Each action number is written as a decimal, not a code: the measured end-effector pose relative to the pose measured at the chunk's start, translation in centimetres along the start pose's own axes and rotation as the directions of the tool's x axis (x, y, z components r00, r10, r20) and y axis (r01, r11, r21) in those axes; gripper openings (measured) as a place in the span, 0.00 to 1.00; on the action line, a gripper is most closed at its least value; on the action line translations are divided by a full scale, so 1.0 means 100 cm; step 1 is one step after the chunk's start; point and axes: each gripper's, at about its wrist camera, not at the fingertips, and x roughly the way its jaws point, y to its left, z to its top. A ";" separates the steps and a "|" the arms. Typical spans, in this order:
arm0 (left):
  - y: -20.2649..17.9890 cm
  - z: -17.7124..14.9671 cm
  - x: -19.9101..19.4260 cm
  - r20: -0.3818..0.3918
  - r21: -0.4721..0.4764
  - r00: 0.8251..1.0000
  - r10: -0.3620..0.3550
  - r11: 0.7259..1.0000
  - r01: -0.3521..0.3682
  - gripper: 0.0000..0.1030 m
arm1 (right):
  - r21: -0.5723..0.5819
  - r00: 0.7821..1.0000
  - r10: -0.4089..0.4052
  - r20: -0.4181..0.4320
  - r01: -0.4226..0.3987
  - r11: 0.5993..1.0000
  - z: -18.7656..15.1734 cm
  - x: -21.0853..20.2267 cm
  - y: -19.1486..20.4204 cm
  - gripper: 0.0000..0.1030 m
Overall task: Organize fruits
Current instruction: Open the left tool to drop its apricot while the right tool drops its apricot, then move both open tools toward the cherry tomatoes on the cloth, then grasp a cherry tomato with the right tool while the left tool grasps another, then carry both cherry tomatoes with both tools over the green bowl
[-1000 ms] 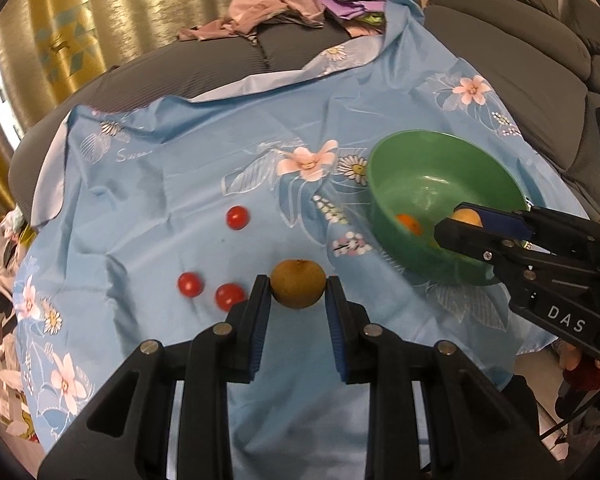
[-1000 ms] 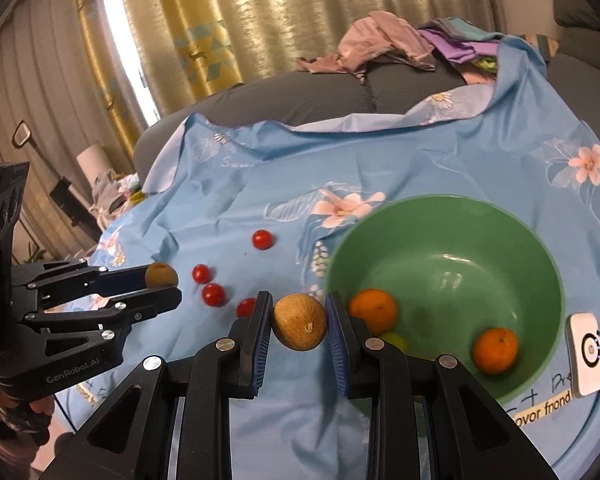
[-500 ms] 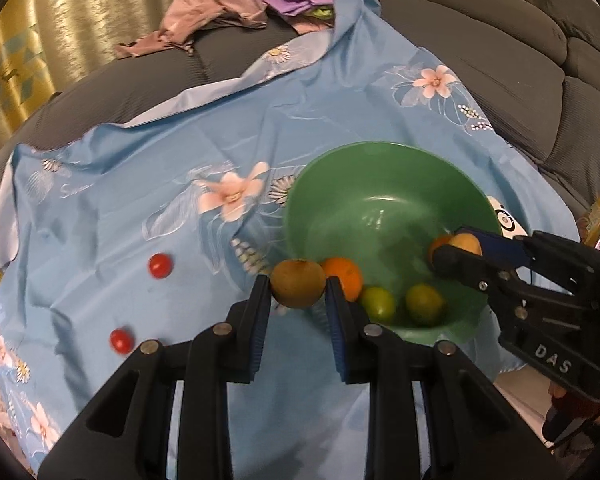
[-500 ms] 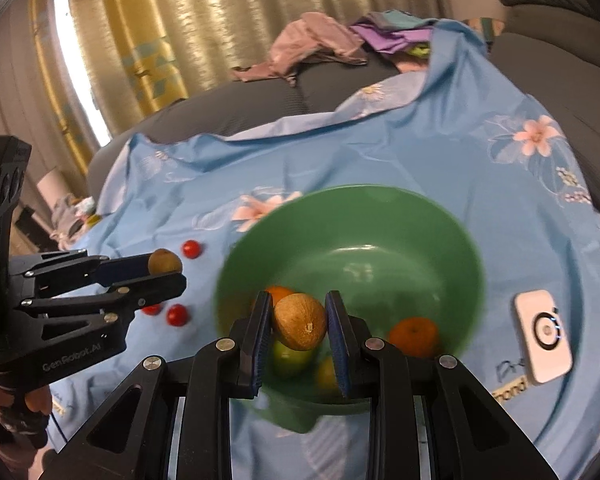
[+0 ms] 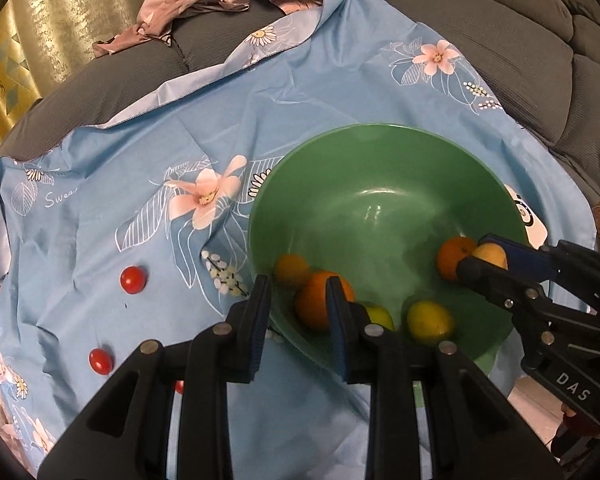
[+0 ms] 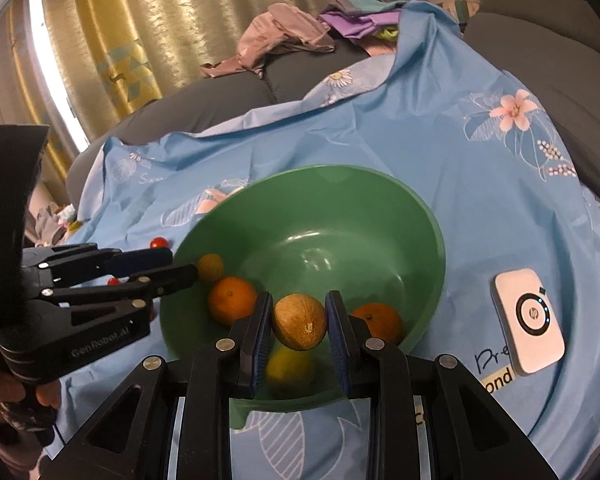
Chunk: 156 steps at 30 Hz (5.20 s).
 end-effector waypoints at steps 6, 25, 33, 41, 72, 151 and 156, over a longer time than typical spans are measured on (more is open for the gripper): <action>-0.006 0.001 0.000 0.006 0.017 1.000 0.005 1.000 -0.005 0.27 | 0.016 1.000 -0.004 -0.006 0.004 1.000 -0.004 0.000 -0.004 0.28; 0.047 -0.049 -0.056 0.031 -0.145 0.998 0.049 0.988 -0.044 0.76 | 0.173 0.997 0.020 0.076 -0.033 0.984 -0.001 -0.044 -0.036 0.39; 0.099 -0.107 -0.081 0.006 -0.311 0.996 0.088 0.947 -0.082 0.76 | 0.180 0.996 0.019 0.093 -0.035 0.983 0.001 -0.062 -0.027 0.39; 0.135 -0.165 -0.092 -0.054 -0.426 0.992 0.115 0.896 -0.127 0.76 | 0.024 0.994 0.103 0.041 -0.104 0.994 -0.001 -0.051 0.031 0.39; 0.170 -0.198 -0.087 -0.055 -0.473 0.992 0.116 0.872 -0.128 0.76 | -0.225 0.942 0.199 -0.272 -0.263 0.938 -0.032 0.049 0.155 0.39; 0.115 -0.113 -0.065 0.026 -0.284 0.997 0.074 0.957 -0.064 0.31 | -0.270 0.956 0.232 -0.178 -0.274 0.923 -0.021 0.034 0.159 0.30; 0.108 -0.116 -0.078 0.040 -0.279 0.995 0.087 0.958 -0.072 0.31 | -0.276 0.958 0.241 -0.155 -0.276 0.921 -0.021 0.019 0.160 0.30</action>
